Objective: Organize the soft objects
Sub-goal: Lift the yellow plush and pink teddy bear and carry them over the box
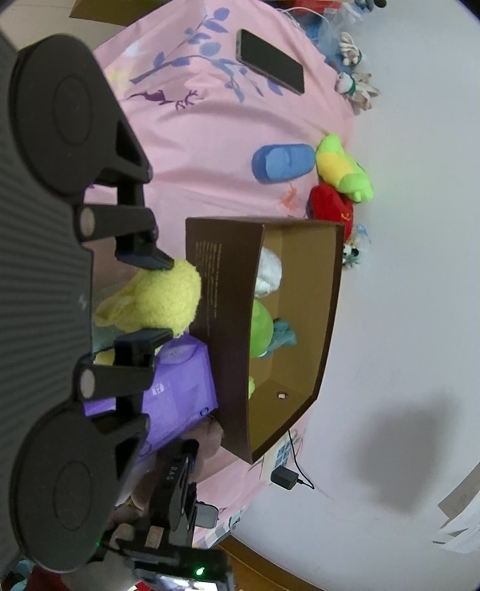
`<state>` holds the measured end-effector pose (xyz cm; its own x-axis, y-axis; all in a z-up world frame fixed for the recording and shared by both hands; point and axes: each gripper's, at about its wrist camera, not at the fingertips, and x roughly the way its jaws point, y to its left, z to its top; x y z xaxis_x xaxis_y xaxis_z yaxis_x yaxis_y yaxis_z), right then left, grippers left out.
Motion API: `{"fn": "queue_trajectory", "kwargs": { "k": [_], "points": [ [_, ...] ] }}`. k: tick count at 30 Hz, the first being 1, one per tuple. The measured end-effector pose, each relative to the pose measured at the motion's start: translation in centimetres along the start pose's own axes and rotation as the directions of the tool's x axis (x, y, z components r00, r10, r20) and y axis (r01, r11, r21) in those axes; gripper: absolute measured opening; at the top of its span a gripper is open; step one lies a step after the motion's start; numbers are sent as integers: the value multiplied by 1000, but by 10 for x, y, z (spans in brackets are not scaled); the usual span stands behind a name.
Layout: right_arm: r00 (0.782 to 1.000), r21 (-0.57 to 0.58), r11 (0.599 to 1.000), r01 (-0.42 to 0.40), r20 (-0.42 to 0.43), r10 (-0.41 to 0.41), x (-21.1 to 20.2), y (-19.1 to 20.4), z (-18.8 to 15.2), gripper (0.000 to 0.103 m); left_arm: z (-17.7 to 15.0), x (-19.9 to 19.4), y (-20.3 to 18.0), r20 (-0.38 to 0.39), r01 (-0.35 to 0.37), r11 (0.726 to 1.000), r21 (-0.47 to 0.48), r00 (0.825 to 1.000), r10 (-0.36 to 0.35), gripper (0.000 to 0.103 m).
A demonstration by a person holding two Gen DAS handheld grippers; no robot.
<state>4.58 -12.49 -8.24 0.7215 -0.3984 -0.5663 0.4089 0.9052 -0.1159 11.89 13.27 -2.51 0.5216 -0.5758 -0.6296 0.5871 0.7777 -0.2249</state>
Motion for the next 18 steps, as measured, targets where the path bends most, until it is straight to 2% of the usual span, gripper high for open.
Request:
{"fn": "queue_trajectory", "kwargs": {
  "k": [9, 15, 18],
  "points": [
    [988, 55, 996, -71, 138, 63, -40, -16, 10, 5, 13, -2, -11, 28, 30, 999, 25, 999, -30, 32],
    [967, 107, 988, -114, 238, 86, -62, -29, 30, 5, 31, -5, -19, 72, 66, 997, 50, 995, -69, 32],
    [953, 132, 977, -167, 276, 126, -67, -35, 46, 5, 44, -5, -22, 100, 77, 995, 64, 992, -83, 32]
  ]
}}
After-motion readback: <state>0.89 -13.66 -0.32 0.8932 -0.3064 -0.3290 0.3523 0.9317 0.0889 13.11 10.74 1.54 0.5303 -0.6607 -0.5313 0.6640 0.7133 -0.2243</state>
